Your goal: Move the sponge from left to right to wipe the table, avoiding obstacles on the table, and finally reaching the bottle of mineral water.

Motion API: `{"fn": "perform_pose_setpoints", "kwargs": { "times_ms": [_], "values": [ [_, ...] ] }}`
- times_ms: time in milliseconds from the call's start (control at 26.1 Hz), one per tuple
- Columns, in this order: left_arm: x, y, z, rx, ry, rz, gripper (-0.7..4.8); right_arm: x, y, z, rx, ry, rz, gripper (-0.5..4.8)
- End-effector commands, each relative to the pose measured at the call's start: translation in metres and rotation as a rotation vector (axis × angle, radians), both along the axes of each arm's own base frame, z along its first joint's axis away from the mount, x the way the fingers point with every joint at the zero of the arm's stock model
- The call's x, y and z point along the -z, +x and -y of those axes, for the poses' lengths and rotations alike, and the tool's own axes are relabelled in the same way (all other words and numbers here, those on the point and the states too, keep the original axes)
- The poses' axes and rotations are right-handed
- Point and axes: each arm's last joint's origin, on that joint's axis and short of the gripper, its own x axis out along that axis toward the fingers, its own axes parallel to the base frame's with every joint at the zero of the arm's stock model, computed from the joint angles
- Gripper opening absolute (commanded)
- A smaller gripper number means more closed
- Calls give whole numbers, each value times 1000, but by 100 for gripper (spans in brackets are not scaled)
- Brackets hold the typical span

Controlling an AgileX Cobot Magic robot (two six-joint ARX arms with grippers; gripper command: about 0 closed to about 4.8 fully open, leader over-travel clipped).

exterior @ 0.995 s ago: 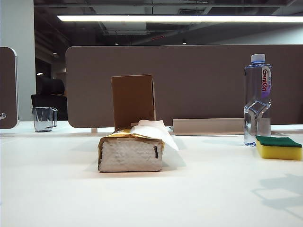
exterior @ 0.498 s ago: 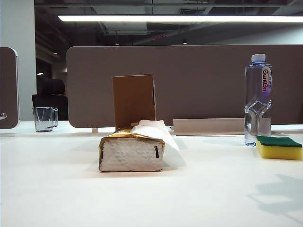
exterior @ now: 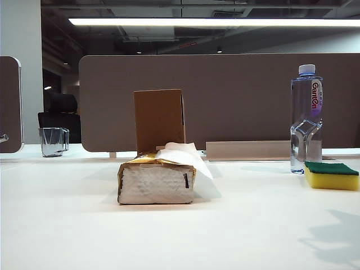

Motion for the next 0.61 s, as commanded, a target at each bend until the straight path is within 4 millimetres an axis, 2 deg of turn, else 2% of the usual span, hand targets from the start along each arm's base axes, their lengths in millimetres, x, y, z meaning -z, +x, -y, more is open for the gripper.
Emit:
{"fn": "perform_pose_setpoints", "kwargs": {
  "times_ms": [38, 613],
  "values": [
    [-2, 0, 0, 5, 1, 14, -6, 0, -4, 0, 7, -14, 26, -5],
    [2, -1, 0, -12, 4, -30, -5, 14, -11, 3, 100, -42, -86, -5]
  ]
}}
